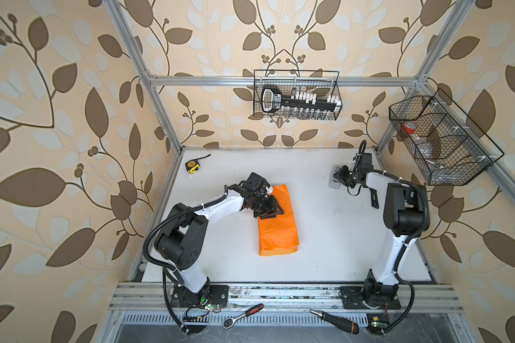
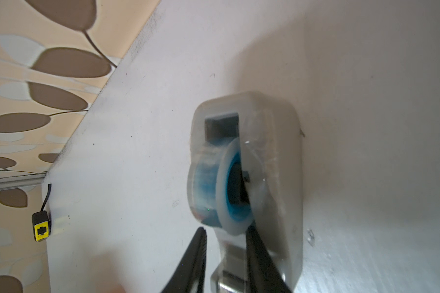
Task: Wrap a gift box in wrapping paper
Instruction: Tear off the tape with the cutter.
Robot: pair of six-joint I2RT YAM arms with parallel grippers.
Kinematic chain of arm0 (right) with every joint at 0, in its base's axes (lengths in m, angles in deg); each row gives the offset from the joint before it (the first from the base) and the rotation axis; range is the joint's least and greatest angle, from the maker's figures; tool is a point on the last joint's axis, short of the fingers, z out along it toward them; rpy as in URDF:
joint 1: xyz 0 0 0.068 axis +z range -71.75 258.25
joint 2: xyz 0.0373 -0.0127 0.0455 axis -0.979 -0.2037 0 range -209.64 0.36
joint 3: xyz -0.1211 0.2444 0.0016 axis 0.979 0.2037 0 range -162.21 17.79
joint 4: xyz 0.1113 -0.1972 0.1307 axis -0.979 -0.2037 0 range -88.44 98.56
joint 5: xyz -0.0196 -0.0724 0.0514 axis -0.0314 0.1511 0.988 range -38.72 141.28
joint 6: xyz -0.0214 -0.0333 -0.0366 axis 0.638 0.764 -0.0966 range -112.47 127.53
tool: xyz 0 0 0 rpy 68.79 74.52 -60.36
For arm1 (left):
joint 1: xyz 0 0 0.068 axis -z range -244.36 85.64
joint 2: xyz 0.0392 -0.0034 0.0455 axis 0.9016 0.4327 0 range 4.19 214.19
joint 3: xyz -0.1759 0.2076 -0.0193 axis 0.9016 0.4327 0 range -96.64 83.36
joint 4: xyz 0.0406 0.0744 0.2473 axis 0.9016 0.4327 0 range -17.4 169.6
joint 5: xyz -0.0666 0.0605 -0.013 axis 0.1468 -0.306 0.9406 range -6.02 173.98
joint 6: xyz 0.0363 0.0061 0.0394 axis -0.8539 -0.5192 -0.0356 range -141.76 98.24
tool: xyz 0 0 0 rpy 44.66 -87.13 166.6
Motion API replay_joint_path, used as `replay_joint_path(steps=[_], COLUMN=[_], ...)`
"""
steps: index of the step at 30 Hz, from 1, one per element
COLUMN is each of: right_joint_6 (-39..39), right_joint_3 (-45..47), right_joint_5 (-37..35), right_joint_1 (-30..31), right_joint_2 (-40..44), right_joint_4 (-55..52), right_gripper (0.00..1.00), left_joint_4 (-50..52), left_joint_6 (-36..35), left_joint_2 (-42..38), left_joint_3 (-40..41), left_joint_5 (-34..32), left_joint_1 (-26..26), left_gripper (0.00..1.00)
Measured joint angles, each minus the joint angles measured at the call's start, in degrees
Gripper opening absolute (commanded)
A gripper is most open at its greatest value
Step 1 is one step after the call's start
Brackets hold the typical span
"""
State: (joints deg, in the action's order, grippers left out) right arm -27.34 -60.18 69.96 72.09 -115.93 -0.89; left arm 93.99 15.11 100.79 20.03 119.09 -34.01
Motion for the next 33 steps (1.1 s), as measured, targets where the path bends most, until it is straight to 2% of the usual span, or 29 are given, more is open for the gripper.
replay_joint_path(steps=[8,15,23,33], right_joint_6=[-3.5,-8.0,-13.4,-15.7], right_joint_3=[1.6,4.5,7.9,12.2], right_joint_5=[2.0,5.6,9.8,11.2], right_joint_1=[-0.9,-1.6,-2.9,-2.8], right_joint_2=[0.0,-0.2,0.0,4.1], right_joint_4=[2.6,7.5,14.1,16.8], right_gripper=[0.15,0.00,0.00,0.00], left_joint_4=[-0.1,-0.5,-0.7,-0.7], left_joint_6=[0.0,0.0,0.0,0.0], left_joint_2=[-0.1,-0.2,-0.3,-0.4], left_joint_3=[0.2,0.4,0.5,0.6], left_joint_5=[0.0,0.0,0.0,-0.1], left_joint_1=[0.0,0.0,0.0,0.0], left_gripper=[0.44,0.44,0.44,0.44])
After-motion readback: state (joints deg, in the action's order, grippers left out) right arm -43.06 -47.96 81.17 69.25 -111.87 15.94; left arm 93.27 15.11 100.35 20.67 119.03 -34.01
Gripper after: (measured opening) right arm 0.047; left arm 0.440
